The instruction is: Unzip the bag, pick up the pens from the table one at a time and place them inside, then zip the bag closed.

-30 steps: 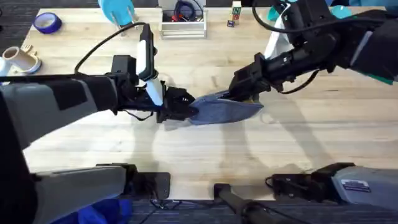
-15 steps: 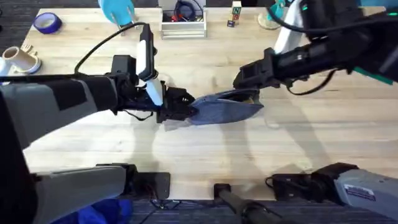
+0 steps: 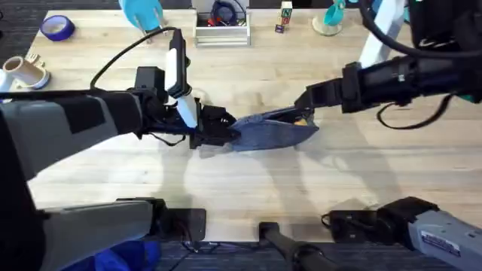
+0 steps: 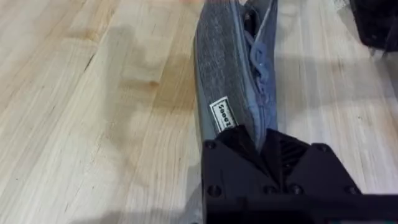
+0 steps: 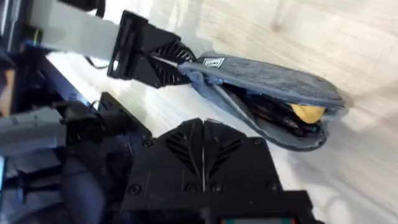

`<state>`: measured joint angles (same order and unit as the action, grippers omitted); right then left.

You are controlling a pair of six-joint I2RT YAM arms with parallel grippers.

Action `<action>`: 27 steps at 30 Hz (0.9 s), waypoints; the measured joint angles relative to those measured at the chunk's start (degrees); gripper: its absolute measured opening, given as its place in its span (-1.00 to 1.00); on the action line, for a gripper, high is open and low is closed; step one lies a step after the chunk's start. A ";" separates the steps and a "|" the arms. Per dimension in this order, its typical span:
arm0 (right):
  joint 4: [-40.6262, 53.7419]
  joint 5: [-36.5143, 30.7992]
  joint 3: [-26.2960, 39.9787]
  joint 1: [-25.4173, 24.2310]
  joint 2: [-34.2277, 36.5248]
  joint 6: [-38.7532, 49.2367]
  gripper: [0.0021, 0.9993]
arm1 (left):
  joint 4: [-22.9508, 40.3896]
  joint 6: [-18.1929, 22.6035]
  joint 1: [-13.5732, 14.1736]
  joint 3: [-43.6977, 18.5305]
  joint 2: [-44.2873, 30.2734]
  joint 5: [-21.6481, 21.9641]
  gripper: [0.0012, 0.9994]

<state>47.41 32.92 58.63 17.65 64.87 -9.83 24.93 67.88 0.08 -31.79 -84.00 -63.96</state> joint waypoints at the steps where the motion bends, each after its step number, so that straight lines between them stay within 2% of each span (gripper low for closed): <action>1: 0.89 -0.12 0.42 0.00 -0.46 1.09 -0.94 | -0.01 0.00 0.00 0.00 0.02 0.00 -0.92; 12: 11.93 -1.37 5.84 0.00 -3.15 15.00 -0.94 | 0.00 0.00 0.00 0.00 0.02 0.00 -0.92; 24: 15.28 -4.69 6.45 0.00 -3.15 23.56 -0.94 | 0.02 0.00 0.00 0.00 0.02 0.00 -0.92; 26: 15.28 -4.74 6.45 0.00 -3.15 23.80 -0.90 | 0.02 0.00 0.00 0.00 0.02 0.00 -0.92; 27: 15.28 -4.80 6.45 0.00 -3.15 23.93 -0.82 | 0.02 0.00 0.00 0.00 0.02 0.00 -0.92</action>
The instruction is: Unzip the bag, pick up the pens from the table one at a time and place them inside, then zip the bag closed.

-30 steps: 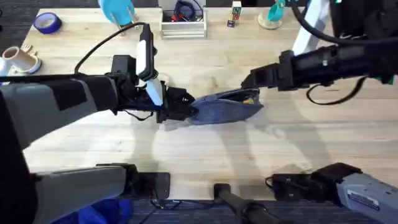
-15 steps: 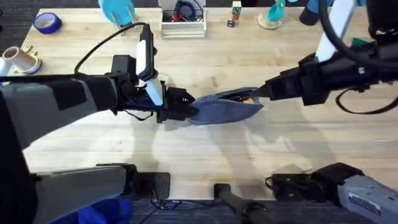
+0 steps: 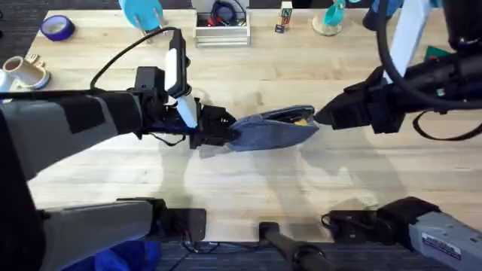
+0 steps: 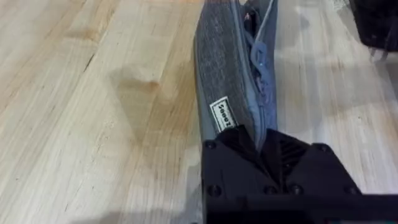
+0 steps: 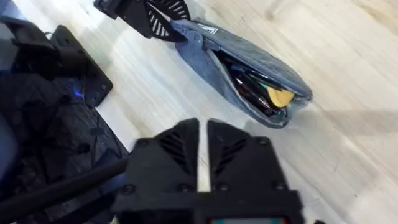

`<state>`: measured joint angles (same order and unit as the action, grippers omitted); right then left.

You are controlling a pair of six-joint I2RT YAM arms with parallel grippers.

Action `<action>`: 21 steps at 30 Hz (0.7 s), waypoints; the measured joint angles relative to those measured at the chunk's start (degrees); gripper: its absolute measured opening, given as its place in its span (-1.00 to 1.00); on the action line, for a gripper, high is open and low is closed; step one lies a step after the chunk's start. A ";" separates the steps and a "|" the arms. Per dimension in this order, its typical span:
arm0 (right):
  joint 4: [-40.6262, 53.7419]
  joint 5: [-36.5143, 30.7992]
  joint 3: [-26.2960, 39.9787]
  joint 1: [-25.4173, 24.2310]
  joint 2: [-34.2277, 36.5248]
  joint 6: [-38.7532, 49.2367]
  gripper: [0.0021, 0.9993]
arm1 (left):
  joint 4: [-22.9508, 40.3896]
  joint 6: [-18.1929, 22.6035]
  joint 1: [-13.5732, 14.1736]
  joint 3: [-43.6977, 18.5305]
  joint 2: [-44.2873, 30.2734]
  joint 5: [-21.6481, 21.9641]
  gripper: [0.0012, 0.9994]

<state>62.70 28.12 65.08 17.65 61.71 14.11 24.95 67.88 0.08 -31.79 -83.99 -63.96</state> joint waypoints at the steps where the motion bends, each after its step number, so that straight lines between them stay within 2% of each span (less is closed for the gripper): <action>1: 0.00 -0.07 0.00 0.00 0.00 0.07 -0.71 | 0.00 -0.02 0.00 0.00 0.00 0.00 -0.92; 2: 0.02 -0.09 0.02 0.00 0.00 0.13 -0.53 | 0.01 -0.02 0.00 0.00 0.00 0.00 -0.92; 6: 0.03 -0.11 0.02 0.00 0.00 0.33 0.66 | 0.11 -0.01 0.00 0.00 0.00 0.00 -0.92; 7: 0.02 -0.15 0.02 0.00 0.02 0.58 0.91 | 0.11 0.00 0.00 0.00 0.00 0.00 -0.92; 9: 0.02 -0.26 0.02 0.00 0.00 0.77 0.98 | 0.11 -0.01 0.00 0.00 0.00 0.00 -0.92; 15: -1.00 -0.37 0.02 0.36 0.00 3.20 0.99 | 0.11 0.00 0.00 0.00 0.00 0.00 -0.92; 21: -4.80 -2.32 0.02 4.41 0.03 7.38 0.99 | 0.11 0.00 0.00 0.00 0.00 0.00 -0.92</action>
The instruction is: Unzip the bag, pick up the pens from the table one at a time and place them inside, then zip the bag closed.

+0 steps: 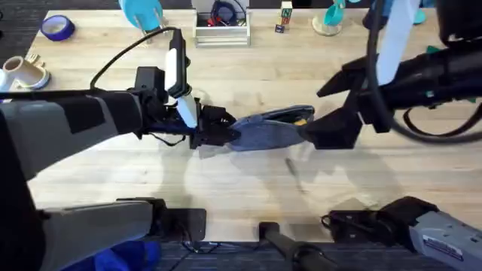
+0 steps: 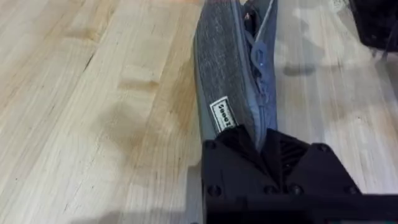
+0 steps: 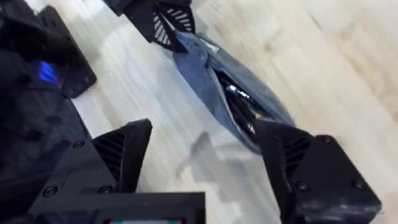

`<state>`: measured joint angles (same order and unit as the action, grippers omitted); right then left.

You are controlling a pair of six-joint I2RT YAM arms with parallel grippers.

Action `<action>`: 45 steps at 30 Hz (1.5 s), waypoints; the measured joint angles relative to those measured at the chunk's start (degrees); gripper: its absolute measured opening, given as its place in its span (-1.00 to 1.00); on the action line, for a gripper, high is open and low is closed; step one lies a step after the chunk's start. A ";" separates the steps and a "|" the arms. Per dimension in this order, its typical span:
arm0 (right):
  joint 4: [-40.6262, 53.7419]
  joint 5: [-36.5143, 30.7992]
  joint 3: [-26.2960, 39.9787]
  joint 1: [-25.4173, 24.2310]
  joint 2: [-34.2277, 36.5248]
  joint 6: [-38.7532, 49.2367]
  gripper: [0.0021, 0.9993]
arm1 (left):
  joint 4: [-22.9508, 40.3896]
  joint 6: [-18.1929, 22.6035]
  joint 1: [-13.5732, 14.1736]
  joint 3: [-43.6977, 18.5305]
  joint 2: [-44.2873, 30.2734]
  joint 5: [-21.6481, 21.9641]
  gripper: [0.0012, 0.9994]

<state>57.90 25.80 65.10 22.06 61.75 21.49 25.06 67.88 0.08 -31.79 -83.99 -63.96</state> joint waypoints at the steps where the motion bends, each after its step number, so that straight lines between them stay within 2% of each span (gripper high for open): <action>1: -0.69 -0.39 0.00 0.97 0.09 0.91 0.99 | 0.00 -0.01 0.00 0.00 0.00 0.00 -0.92; 7: -3.67 -1.87 0.04 5.62 1.81 8.02 0.99 | 0.00 -0.01 0.00 0.00 0.00 0.00 -0.92; 17: -5.89 -2.49 0.04 8.63 4.37 20.65 0.99 | 0.00 0.00 0.00 0.00 0.00 0.00 -0.92; 34: -8.60 -0.50 0.07 10.98 11.57 23.60 0.99 | 0.02 0.00 0.00 0.00 0.00 0.00 -0.92; 37: -8.62 -0.57 0.07 12.23 12.98 25.03 0.86 | 0.00 0.00 0.00 0.00 0.00 0.00 -0.92; 40: -8.62 -2.04 0.07 13.88 14.30 25.94 0.82 | 0.02 0.00 0.00 0.00 0.00 0.00 -0.92; 45: -8.68 -6.88 0.07 16.56 15.95 27.76 0.88 | 0.01 0.00 0.00 0.00 0.00 0.00 -0.92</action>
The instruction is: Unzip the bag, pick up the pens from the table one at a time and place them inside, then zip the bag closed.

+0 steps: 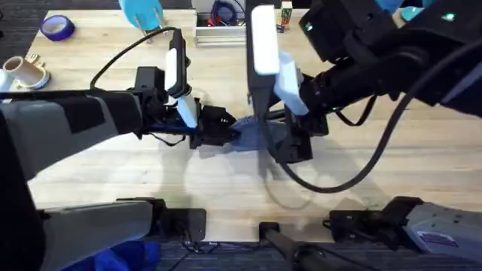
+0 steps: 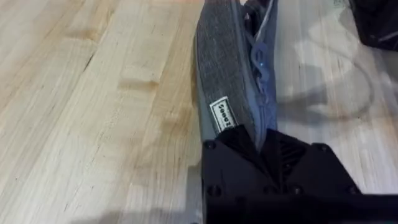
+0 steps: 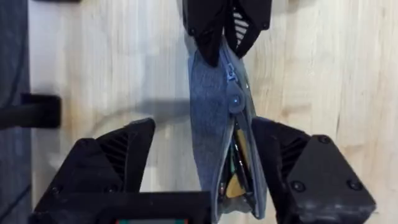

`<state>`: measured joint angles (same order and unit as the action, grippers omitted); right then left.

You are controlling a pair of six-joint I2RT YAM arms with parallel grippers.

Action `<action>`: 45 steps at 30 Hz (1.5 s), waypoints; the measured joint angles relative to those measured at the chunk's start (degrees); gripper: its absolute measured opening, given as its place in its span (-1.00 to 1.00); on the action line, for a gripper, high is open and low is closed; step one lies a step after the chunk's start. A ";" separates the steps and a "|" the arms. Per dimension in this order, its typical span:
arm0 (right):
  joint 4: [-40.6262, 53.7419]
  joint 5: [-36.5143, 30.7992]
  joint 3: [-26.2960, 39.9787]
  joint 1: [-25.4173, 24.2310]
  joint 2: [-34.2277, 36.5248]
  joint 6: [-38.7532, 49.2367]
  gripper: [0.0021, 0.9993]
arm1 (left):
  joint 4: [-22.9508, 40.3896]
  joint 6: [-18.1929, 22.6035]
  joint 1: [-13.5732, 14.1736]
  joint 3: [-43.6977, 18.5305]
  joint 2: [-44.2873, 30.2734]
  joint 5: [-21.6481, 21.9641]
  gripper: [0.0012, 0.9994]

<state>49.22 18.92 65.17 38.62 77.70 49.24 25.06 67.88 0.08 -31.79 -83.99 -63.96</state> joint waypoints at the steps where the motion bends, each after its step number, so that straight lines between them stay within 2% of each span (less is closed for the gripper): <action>1: -0.13 -0.57 0.00 0.30 0.22 0.40 0.88 | 0.00 0.00 0.00 0.00 0.00 0.00 -0.92; 3: -1.80 -2.05 0.02 0.82 1.68 1.45 0.99 | -0.01 0.00 0.00 0.00 -0.02 0.00 -0.92; 12: -7.34 -3.08 0.02 0.86 5.95 2.04 0.99 | 0.02 -0.01 0.00 0.00 -0.01 0.00 -0.92; 40: -7.66 -3.06 0.02 0.86 7.19 2.24 0.99 | 0.17 0.00 0.00 0.00 0.00 0.00 -0.92; 45: -7.68 -3.06 0.04 1.27 9.54 2.24 0.99 | 0.17 0.00 0.00 0.00 0.00 0.00 -0.92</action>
<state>41.54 15.86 65.21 39.89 87.24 51.48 25.24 67.88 0.08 -31.79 -83.99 -63.96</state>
